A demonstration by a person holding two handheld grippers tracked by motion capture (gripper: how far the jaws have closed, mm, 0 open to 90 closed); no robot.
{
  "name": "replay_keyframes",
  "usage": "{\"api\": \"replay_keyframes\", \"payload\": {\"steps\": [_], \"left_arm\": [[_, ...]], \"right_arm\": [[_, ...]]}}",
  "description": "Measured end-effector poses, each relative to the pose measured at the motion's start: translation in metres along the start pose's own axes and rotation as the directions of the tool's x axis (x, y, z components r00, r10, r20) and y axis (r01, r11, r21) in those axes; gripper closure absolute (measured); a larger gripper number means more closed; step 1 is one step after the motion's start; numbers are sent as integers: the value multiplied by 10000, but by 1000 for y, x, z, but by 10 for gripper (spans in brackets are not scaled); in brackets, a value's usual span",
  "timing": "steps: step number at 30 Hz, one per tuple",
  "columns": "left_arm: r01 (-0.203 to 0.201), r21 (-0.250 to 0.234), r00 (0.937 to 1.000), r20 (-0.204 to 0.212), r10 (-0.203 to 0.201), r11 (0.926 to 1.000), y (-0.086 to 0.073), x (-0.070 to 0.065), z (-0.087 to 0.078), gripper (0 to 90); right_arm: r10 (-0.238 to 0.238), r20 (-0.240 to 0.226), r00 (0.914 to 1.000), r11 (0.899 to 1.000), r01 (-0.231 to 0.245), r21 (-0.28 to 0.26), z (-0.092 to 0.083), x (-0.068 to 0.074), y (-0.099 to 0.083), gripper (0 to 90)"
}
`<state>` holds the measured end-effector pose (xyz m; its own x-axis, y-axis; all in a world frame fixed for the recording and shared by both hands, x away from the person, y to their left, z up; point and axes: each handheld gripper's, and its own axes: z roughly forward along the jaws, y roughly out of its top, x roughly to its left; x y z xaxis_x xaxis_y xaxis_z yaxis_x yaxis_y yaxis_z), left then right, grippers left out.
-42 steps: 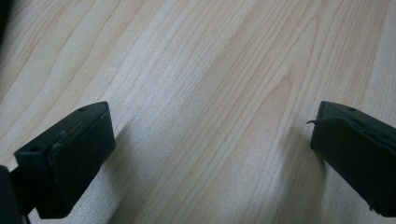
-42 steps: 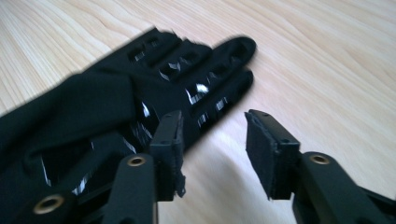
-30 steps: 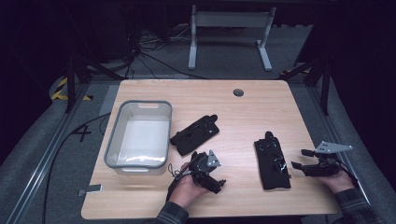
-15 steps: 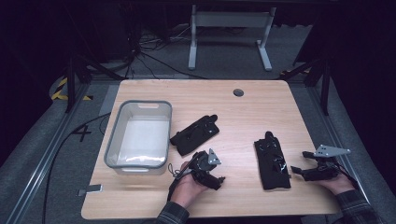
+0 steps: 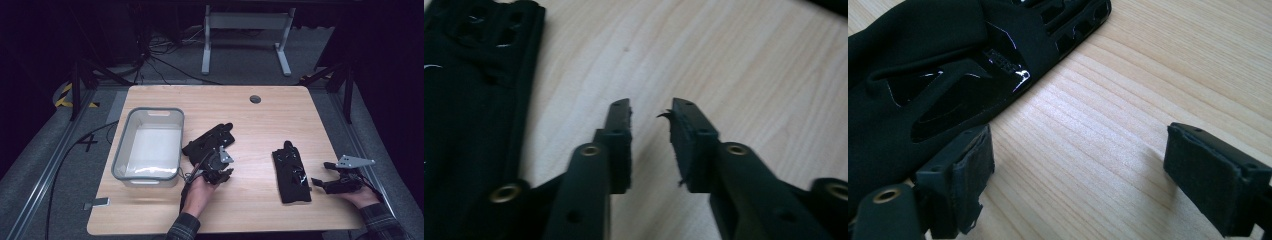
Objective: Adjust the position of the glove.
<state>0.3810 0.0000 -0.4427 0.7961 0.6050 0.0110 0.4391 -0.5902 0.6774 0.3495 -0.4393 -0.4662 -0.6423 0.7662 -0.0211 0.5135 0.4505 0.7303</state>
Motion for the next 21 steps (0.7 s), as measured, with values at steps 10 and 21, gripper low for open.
{"api": "replay_keyframes", "payload": {"steps": [10,21], "left_arm": [[1098,-218,9892,-956,-1113,9937,11,28,2,896],[1621,-188,9739,-1581,-1630,9866,18,46,17,896]], "right_arm": [[-4,3,10000,10000,4,1,0,0,0,132],[-4,5,10000,10000,4,-3,0,0,0,132]]}}
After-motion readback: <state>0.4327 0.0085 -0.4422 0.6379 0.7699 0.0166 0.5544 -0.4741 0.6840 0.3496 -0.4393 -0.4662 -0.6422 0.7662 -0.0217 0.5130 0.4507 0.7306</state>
